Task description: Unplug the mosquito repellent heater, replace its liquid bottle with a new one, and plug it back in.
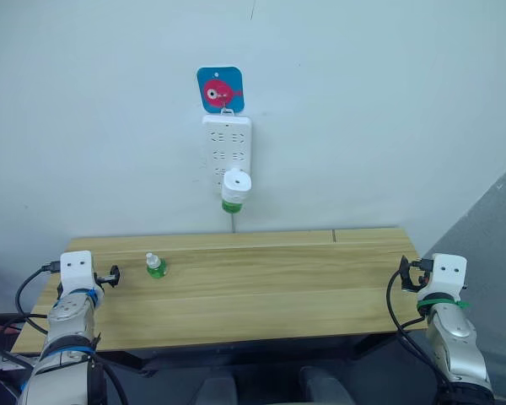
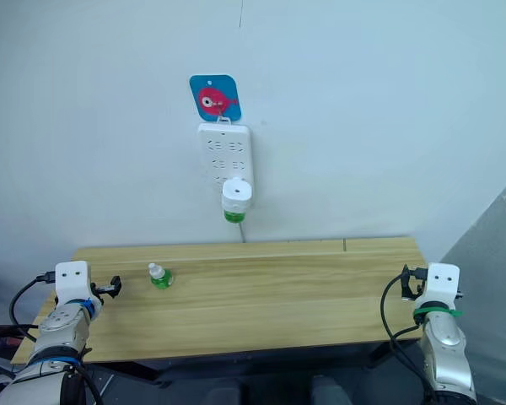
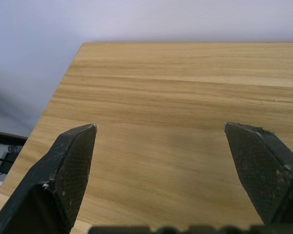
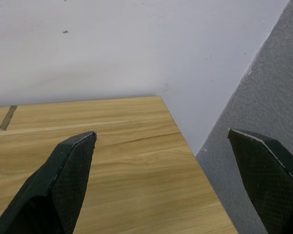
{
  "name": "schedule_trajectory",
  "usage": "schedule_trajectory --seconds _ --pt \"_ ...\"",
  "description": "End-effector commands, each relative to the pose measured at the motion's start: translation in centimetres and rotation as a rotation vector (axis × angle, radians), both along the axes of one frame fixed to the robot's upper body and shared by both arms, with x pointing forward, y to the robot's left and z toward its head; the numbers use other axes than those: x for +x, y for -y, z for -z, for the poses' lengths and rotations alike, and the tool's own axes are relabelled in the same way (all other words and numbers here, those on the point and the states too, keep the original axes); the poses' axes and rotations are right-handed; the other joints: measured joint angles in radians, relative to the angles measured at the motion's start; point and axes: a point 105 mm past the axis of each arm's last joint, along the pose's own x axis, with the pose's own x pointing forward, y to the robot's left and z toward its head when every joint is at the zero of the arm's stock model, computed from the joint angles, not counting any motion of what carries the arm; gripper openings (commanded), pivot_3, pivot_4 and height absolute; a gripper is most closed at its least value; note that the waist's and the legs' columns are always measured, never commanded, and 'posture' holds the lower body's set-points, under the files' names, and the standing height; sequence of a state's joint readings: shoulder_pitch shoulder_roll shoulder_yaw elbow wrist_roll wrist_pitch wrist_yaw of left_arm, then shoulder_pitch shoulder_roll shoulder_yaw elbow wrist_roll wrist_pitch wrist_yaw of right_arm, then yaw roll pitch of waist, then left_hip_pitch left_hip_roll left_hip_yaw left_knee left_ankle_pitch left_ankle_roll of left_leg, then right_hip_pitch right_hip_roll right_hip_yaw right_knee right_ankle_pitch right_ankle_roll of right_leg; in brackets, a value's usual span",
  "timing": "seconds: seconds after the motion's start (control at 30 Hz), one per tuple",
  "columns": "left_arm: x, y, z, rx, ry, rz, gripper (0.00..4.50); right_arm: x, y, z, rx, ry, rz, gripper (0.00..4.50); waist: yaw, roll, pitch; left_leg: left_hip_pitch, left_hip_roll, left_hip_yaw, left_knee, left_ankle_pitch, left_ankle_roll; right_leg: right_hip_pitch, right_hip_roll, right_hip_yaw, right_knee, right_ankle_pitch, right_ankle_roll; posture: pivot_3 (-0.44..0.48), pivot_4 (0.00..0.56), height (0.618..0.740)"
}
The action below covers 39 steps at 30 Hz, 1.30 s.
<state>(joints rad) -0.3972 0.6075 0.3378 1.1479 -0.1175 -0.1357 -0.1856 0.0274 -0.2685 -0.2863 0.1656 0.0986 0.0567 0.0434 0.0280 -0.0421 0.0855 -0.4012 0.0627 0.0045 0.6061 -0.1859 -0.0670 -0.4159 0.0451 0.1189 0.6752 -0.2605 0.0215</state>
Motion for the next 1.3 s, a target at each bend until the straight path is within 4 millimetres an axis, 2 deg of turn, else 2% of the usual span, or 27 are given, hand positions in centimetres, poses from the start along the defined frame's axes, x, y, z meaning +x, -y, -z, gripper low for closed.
schedule_trajectory --seconds 0.03,0.5,0.7,1.03,1.13,1.2,1.27,1.3 --pt "0.5 -1.0 -1.8 0.03 0.054 -0.033 4.5 0.3 0.6 -1.4 -0.029 0.044 0.008 4.47 0.0 0.0 0.0 0.0 0.0 0.0 0.0 0.0 0.0 0.0 0.0 0.0 0.0 0.0 0.0 0.27 0.067 0.74" --pt "0.4 -1.6 -2.8 0.006 0.124 -0.052 4.5 0.3 0.4 -1.5 -0.026 0.048 0.004 4.47 0.0 0.0 0.0 0.0 0.0 0.0 0.0 0.0 0.0 0.0 0.0 0.0 0.0 0.0 0.0 0.272 0.06 0.74" --pt "0.3 -1.7 -3.0 -0.014 0.141 -0.048 4.5 0.5 -0.2 -1.4 -0.024 0.047 -0.012 4.47 0.0 0.0 0.001 0.0 0.0 0.0 0.0 0.0 0.0 0.0 0.0 0.0 0.0 0.0 0.0 0.264 0.079 0.74" --pt "-0.6 -3.0 -3.3 -0.036 0.15 -0.091 4.5 0.2 -0.5 -1.2 -0.02 0.042 -0.015 4.47 0.0 0.001 0.002 0.0 0.0 0.0 0.0 0.0 0.0 0.0 0.0 0.0 0.0 0.0 0.0 0.27 0.094 0.74" --pt "-0.2 -3.4 -5.5 -0.057 0.23 -0.051 4.5 0.4 -1.4 -1.7 -0.033 0.046 -0.069 4.47 0.0 0.0 0.005 0.0 0.0 0.0 0.0 0.0 0.0 0.0 0.0 0.0 0.0 0.0 -0.001 0.268 0.097 0.74" --pt "0.8 -3.2 -8.7 -0.073 0.331 0.059 4.5 0.6 -2.8 -2.6 -0.025 0.059 -0.162 4.47 0.0 -0.002 0.009 0.0 0.001 -0.001 0.0 0.0 0.0 -0.001 0.0 0.0 0.0 -0.001 -0.001 0.274 0.105 0.74" --pt "2.2 -1.8 -12.7 -0.093 0.423 0.247 4.5 0.8 -5.0 -4.0 0.009 0.075 -0.309 4.47 -0.001 -0.006 0.019 0.0 0.002 -0.001 0.0 0.0 0.0 -0.001 0.0 -0.001 0.001 -0.001 -0.001 0.278 0.108 0.74" --pt "2.5 -1.1 -13.8 -0.098 0.439 0.316 4.5 0.8 -5.8 -4.4 0.022 0.078 -0.362 4.47 -0.001 -0.007 0.022 0.0 0.002 -0.002 0.0 0.0 0.0 -0.002 -0.003 -0.001 0.002 -0.001 -0.002 0.283 0.109 0.74"
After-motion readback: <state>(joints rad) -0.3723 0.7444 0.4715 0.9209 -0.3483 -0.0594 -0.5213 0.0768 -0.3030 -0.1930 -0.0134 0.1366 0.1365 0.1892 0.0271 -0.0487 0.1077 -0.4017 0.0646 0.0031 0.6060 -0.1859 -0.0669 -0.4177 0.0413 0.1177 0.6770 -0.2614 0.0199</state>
